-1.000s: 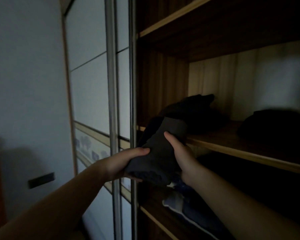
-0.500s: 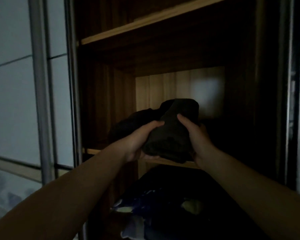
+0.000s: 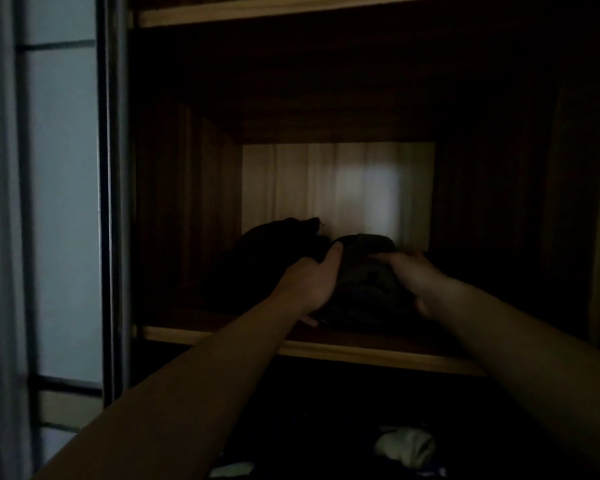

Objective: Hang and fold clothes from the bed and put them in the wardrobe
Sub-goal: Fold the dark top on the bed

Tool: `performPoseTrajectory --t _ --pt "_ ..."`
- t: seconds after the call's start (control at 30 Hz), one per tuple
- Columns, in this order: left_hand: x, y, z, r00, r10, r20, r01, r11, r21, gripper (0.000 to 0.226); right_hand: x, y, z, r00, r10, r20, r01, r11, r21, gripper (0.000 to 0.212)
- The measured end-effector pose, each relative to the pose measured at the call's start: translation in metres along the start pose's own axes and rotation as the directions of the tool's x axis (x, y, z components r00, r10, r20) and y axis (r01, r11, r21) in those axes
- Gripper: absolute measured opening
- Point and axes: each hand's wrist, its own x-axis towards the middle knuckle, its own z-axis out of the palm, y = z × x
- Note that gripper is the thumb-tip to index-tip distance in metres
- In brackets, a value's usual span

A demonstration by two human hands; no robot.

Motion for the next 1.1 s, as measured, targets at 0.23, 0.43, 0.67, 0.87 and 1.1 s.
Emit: performPoseTrajectory --t 0.23,0.43,0.67,0.87,1.1 --pt "0.033 -0.015 -0.009 0.992 0.089 -0.090 -0.066 0.970 0.233 0.070 0.019 -0.007 0.026 1.000 -0.016 -0.020 0.013 0.987 -0.162 0.031" --pt "0.043 -0.014 -0.002 0.974 0.200 -0.110 -0.162 0.946 0.282 0.060 0.006 -0.010 0.021 0.981 -0.191 0.029 0.179 0.841 -0.510 0.084" --pt "0.036 -0.012 -0.019 0.950 0.085 0.300 -0.110 0.992 0.067 0.050 0.014 -0.017 0.002 0.912 -0.146 0.383 0.372 0.687 -0.624 0.035" --pt "0.048 -0.018 -0.007 0.923 0.234 0.305 -0.301 0.934 0.194 0.063 0.040 -0.014 0.010 0.890 -0.167 0.424 0.437 0.572 -0.694 0.045" --pt "0.052 -0.022 -0.002 0.933 0.261 0.246 -0.328 0.899 0.291 0.058 0.040 -0.010 0.011 0.894 -0.202 0.399 0.441 0.546 -0.712 0.049"
